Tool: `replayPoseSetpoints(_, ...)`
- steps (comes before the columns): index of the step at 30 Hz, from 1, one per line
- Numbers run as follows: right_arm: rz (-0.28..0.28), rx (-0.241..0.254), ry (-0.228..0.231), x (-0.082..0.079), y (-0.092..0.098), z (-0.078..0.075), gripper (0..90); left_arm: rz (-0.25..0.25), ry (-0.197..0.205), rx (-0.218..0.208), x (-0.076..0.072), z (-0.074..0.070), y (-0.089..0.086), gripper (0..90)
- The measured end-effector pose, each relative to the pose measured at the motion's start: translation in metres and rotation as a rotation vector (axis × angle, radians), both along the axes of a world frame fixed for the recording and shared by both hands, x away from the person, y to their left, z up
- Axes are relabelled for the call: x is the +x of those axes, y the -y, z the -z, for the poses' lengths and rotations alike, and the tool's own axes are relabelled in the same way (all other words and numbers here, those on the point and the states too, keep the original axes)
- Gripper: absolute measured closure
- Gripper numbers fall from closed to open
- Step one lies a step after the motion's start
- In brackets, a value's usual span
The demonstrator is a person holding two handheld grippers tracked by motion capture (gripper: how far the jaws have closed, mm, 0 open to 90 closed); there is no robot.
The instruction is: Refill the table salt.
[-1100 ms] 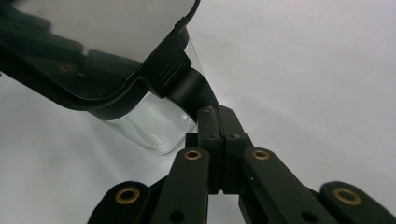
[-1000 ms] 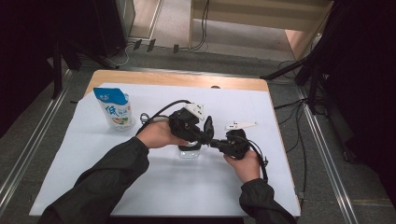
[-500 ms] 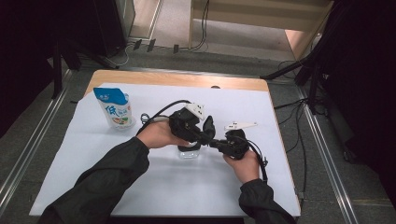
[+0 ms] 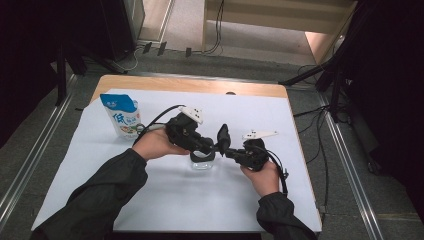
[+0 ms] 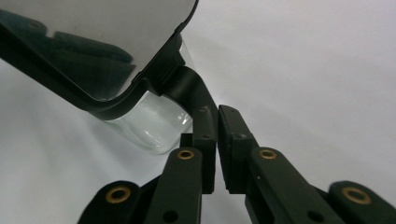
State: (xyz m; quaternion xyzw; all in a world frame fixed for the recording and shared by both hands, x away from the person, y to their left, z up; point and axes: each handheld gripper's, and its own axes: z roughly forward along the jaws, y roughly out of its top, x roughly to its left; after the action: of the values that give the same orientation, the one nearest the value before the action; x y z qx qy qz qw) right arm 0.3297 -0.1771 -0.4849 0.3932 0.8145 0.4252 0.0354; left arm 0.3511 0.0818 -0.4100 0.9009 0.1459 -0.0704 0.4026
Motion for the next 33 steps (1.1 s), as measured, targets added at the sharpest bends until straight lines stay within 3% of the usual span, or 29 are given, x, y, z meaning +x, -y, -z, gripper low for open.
replayPoseSetpoints(6, 0.015, 0.019, 0.025, -0.003, 0.011, -0.003, 79.8, -0.052, 0.016, -0.032, -0.007, 0.002, -0.023, 63.7)
replayPoseSetpoints(10, 0.019, 0.028, 0.028, -0.004, 0.014, -0.003, 73.1, -0.082, 0.021, -0.057, -0.011, 0.007, -0.038, 63.8)
replayPoseSetpoints(14, 0.011, 0.034, 0.039, -0.008, 0.015, -0.004, 67.7, -0.126, 0.015, -0.064, -0.014, 0.014, -0.052, 63.1)
replayPoseSetpoints(18, 0.007, 0.043, 0.031, -0.012, 0.016, -0.005, 63.9, -0.152, 0.0, -0.048, -0.017, 0.018, -0.06, 55.3)
replayPoseSetpoints(25, -0.005, 0.023, 0.035, -0.026, 0.022, 0.0, 59.9, -0.195, -0.013, -0.117, -0.026, 0.027, -0.084, 47.1)
replayPoseSetpoints(27, -0.002, 0.019, 0.027, -0.026, 0.024, 0.001, 59.7, -0.217, -0.001, -0.098, -0.028, 0.029, -0.095, 46.0)
replayPoseSetpoints(29, 0.005, 0.02, 0.027, -0.025, 0.025, 0.001, 59.2, -0.231, 0.0, -0.102, -0.03, 0.03, -0.101, 41.1)
replayPoseSetpoints(33, -0.002, 0.012, 0.033, -0.023, 0.025, 0.002, 58.7, -0.273, -0.003, -0.097, -0.032, 0.033, -0.115, 40.6)
